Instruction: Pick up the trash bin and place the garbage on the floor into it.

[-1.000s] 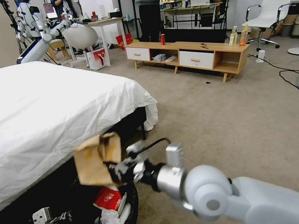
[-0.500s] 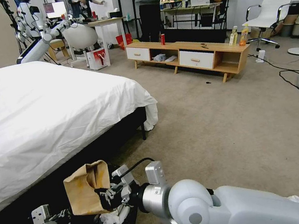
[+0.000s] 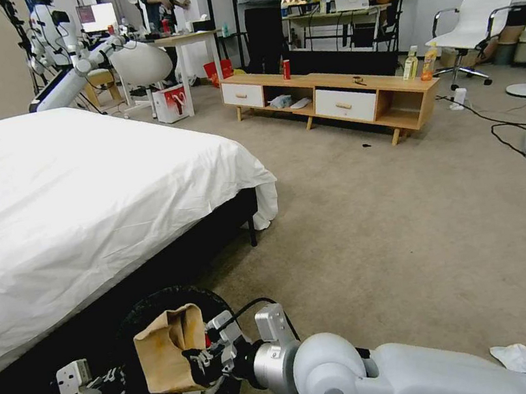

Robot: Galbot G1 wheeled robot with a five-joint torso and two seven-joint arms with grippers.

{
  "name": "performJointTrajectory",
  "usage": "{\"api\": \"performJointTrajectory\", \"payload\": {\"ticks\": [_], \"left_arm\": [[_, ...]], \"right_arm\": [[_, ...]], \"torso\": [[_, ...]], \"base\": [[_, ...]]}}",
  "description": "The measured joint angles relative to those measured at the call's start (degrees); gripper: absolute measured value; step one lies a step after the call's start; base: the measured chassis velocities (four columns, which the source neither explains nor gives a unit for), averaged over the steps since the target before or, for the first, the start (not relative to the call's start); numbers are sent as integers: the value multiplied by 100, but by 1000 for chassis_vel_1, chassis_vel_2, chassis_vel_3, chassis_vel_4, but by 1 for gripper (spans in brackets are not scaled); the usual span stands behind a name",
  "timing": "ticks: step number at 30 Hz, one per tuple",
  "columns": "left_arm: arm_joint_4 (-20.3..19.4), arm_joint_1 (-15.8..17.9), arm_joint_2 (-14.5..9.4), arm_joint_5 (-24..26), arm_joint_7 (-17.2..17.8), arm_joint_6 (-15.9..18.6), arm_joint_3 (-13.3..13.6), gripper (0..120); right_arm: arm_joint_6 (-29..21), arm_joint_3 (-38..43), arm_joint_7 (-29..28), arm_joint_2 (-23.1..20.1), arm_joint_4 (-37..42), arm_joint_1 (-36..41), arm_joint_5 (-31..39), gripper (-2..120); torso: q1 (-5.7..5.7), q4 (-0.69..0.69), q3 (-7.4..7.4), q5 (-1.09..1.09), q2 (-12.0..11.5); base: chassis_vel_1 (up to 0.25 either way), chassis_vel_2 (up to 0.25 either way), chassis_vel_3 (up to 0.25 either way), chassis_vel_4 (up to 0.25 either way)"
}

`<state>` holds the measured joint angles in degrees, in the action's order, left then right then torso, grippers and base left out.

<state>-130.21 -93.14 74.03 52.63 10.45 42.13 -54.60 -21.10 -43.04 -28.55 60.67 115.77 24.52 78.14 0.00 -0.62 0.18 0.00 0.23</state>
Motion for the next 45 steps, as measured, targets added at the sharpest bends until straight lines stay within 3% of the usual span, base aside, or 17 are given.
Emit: {"api": "performJointTrajectory", "payload": {"ticks": [5,10,11,24,26,29,32,45], "left_arm": [[-23,-13,25,-7,-3,0,7,2],[-25,-25,44,-22,-7,0,9,2],[-25,-32,57,-29,-11,0,9,2],[6,-38,76,-46,-35,0,6,2],[49,-32,73,-58,-36,0,-1,2],[59,-29,70,-56,-39,0,-1,2],[93,-18,65,-61,-40,0,-2,2],[100,-27,79,-103,-56,0,-30,2]], "right_arm": [[-34,0,-113,-6,-4,93,-75,0],[-47,15,-152,-14,-7,126,-112,12],[-59,34,-171,-27,-10,137,-117,20],[-94,173,-199,-72,41,202,-154,64],[-105,251,-212,-108,107,202,-147,77],[-109,288,-210,-117,150,203,-140,82],[-116,488,-222,-137,307,221,-137,97],[43,1622,36,-328,843,308,-296,100]], "torso": [[0,0,0,0,0],[0,0,0,0,0],[0,0,0,0,0],[0,0,0,0,0],[0,0,0,0,0],[0,0,0,0,0],[0,0,0,0,0],[0,0,0,1,0]], "base": [[0,0,0,0],[0,0,0,0],[0,0,0,0],[0,0,0,0],[0,0,0,0],[0,0,0,0],[0,0,0,0],[0,0,0,0]]}}
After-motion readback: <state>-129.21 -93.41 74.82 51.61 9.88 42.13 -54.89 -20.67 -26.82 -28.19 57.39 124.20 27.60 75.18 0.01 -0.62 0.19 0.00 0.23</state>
